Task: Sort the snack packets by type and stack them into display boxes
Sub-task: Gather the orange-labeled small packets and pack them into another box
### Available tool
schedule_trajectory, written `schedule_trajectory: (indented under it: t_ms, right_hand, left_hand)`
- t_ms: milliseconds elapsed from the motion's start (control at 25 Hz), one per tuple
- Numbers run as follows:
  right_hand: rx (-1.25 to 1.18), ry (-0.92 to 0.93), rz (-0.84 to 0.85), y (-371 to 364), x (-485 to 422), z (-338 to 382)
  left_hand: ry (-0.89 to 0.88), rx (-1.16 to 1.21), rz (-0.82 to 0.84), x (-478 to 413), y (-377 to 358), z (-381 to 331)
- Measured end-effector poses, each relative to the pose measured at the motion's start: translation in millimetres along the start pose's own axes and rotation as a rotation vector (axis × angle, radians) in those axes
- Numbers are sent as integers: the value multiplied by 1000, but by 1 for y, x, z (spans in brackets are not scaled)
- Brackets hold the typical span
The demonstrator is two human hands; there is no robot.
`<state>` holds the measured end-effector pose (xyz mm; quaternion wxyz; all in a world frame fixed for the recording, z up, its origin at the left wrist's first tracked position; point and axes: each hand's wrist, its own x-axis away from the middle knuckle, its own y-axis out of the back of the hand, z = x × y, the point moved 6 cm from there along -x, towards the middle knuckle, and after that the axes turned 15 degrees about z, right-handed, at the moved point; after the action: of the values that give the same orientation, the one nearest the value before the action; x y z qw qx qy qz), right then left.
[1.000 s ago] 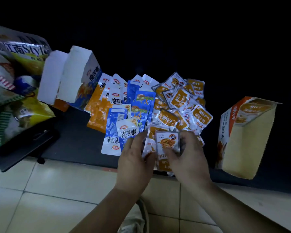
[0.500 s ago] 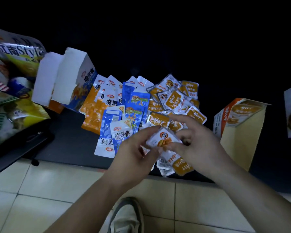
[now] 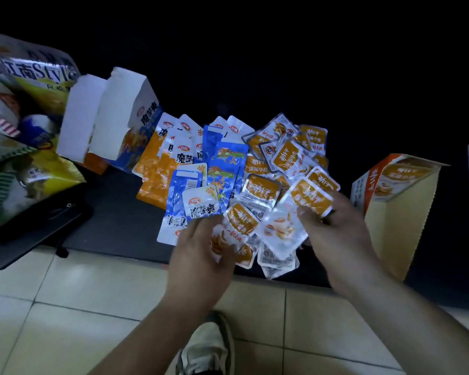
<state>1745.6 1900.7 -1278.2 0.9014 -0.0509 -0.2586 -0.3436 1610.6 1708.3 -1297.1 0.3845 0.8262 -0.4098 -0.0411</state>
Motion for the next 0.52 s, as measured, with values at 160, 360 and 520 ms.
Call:
schedule_trajectory:
  t_ms: [160,360,520]
  right_hand:
    - [140,28,79,3,4,10]
    - [162,65,117,-3,7,7]
    - [134,77,148,-1,8,11]
  left_hand:
    - [8,-463,15,-18,7,13]
    - [78,149,-46,-23,22,19]
    - [102,934,57,-11,11,-11]
